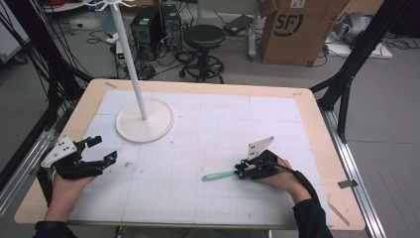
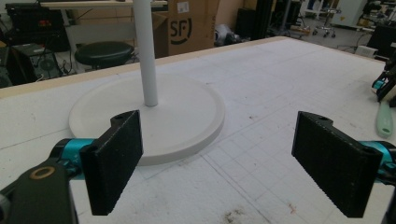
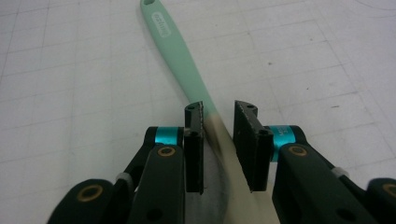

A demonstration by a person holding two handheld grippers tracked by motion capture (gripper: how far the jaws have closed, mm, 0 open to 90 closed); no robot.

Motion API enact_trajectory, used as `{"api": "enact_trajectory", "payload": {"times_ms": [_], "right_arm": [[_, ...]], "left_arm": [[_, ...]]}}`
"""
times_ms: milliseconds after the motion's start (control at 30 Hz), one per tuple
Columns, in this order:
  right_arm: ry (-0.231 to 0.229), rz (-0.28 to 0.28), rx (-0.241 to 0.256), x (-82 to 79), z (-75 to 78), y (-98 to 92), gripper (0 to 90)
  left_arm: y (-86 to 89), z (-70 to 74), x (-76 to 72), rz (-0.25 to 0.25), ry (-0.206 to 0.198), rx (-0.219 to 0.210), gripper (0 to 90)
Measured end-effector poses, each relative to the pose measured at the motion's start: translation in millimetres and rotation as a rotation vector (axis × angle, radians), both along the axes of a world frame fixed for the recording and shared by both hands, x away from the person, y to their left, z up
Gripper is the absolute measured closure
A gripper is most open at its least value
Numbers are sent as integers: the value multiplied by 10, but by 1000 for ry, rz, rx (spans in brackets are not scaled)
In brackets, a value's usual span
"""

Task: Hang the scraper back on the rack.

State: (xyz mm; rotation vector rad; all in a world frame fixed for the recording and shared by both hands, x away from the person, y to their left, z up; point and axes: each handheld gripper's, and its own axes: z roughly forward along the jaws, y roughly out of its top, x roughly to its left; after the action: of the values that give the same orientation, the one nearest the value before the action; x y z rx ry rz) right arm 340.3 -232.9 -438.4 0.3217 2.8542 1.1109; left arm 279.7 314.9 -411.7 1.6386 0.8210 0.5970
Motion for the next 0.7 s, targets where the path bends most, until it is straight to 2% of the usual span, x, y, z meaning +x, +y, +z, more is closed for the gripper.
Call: {"api": "enact_trajectory", "payload": {"times_ms": [267, 367, 500, 700], "right_arm": [[-12, -3, -21, -40, 29, 28, 803], [-6, -21, -21, -43, 37, 29, 809], [2, -61, 5, -36, 66, 21, 810], [-14, -115, 80, -22, 211, 24, 811]], "left_arm": [[4, 7, -9, -4, -2, -3, 173], [9, 6, -9, -3, -1, -3, 174], [9, 9, -10, -4, -1, -5, 174], [-1, 11, -7, -9, -3, -5, 174]]}}
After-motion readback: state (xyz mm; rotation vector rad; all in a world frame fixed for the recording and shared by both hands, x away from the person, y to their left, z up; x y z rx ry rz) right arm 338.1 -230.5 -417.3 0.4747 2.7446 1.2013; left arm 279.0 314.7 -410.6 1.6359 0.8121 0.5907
